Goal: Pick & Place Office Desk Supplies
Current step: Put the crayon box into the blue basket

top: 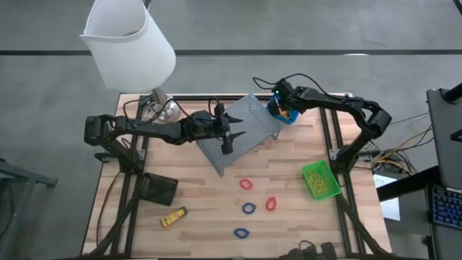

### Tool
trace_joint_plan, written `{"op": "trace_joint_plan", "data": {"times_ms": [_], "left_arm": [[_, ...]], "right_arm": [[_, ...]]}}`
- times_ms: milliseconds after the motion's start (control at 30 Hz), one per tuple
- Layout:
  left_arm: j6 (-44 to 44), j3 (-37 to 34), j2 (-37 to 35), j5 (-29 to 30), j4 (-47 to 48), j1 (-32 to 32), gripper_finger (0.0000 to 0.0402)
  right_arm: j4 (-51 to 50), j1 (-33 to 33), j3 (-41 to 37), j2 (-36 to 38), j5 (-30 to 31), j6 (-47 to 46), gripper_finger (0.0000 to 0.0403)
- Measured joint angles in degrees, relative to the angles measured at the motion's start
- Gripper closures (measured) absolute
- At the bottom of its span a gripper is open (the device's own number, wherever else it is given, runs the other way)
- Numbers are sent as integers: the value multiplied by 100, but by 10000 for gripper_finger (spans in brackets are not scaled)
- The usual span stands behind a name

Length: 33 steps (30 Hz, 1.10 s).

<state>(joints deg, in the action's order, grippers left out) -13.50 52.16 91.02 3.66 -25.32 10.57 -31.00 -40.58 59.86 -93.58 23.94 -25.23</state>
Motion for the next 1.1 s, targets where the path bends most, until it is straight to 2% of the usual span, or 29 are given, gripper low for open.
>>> {"op": "trace_joint_plan", "data": {"times_ms": [667, 1100], "left_arm": [[2, 0, 2, 0, 6, 0, 188], [2, 0, 2, 0, 4, 0, 189]], "right_arm": [[0, 2, 95, -14, 7, 335, 230], [-238, 7, 607, 11, 11, 339, 211]]}}
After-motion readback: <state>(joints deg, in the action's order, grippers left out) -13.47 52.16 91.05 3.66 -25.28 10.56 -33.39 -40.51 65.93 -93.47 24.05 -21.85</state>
